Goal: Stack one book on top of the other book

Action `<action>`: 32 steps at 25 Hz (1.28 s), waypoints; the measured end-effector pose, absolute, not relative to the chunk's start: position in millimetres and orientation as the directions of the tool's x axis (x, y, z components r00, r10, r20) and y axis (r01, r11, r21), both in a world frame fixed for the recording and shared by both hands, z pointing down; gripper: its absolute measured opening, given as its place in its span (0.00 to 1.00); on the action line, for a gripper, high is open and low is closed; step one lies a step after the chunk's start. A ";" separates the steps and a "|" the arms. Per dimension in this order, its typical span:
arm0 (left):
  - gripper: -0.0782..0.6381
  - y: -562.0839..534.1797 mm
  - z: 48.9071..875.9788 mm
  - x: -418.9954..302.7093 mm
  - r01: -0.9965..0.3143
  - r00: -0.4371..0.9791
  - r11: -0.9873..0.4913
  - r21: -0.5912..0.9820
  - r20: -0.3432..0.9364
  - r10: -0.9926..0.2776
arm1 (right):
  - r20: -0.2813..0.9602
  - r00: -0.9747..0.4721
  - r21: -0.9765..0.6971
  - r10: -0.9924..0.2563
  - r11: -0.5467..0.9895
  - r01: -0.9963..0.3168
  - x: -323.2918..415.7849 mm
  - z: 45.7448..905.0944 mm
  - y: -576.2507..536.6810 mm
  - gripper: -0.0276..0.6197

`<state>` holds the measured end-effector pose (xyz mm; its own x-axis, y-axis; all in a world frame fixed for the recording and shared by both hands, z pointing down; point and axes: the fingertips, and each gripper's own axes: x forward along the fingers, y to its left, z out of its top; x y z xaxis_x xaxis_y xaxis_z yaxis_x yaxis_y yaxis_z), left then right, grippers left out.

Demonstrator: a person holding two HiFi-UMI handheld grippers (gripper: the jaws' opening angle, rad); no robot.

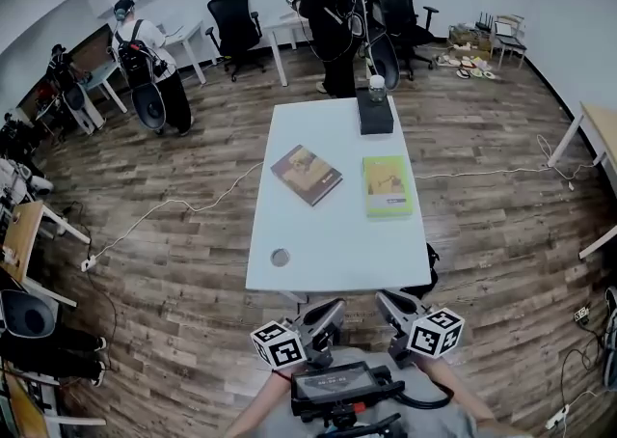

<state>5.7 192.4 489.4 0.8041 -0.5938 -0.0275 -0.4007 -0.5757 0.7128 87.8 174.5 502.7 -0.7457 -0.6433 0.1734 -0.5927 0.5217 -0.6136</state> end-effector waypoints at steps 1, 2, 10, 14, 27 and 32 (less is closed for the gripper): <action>0.13 183.4 488.3 5.1 -0.390 0.813 -0.579 0.716 -0.027 -0.582 | 0.175 -0.738 -0.614 -0.651 0.514 -0.599 85.8 502.4 165.8 0.09; 0.13 174.2 486.6 4.6 -0.382 0.822 -0.584 0.717 -0.026 -0.569 | 0.176 -0.731 -0.614 -0.659 0.507 -0.605 83.6 501.4 156.9 0.09; 0.13 93.1 479.0 -26.6 -0.359 0.837 -0.611 0.706 -0.046 -0.545 | 0.208 -0.710 -0.603 -0.672 0.484 -0.635 47.3 502.2 94.4 0.09; 0.13 54.0 484.4 -47.8 -0.361 0.833 -0.601 0.713 -0.043 -0.551 | 0.233 -0.716 -0.602 -0.658 0.480 -0.638 24.0 509.2 63.4 0.09; 0.13 -12.5 505.1 -73.3 -0.336 0.881 -0.599 0.727 0.018 -0.472 | 0.253 -0.649 -0.607 -0.717 0.405 -0.684 -4.5 520.6 4.4 0.09; 0.13 -12.6 517.9 -50.8 -0.300 0.902 -0.586 0.752 0.024 -0.430 | 0.293 -0.609 -0.594 -0.737 0.359 -0.720 22.9 534.2 5.2 0.09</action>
